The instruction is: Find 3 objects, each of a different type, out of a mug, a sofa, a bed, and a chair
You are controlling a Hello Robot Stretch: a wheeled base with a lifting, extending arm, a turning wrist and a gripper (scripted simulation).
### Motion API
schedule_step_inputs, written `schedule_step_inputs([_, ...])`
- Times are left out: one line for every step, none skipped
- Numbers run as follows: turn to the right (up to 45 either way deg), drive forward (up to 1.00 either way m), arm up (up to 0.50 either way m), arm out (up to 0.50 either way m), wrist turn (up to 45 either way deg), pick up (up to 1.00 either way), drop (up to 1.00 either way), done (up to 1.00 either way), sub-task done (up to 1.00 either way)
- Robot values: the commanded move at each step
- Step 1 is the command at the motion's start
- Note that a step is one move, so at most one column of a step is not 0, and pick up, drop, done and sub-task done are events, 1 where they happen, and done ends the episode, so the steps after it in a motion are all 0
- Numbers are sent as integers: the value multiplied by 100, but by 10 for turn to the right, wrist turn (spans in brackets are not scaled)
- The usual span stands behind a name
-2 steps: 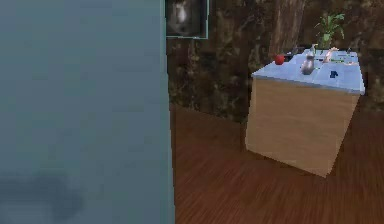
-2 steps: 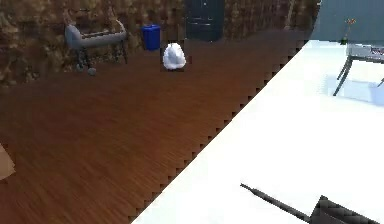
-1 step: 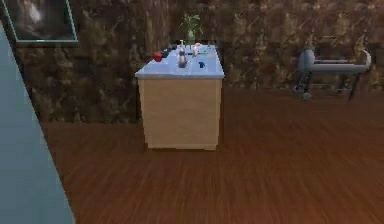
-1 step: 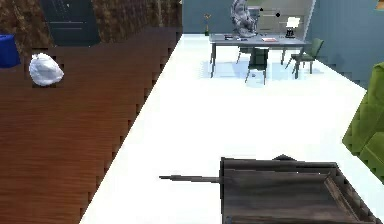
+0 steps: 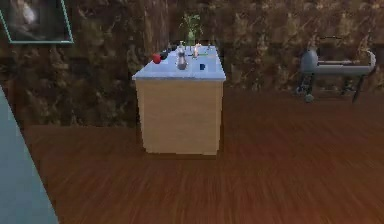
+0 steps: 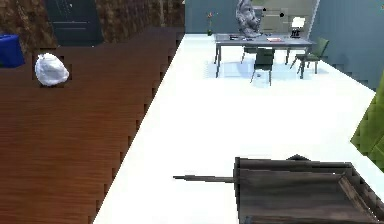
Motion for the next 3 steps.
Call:
schedule_step_inputs([390,0,0,0,0,0,0,0,0])
schedule_step_inputs([0,80,0,0,0,0,0,0,0])
schedule_step_inputs([450,0,0,0,0,0,0,0,0])
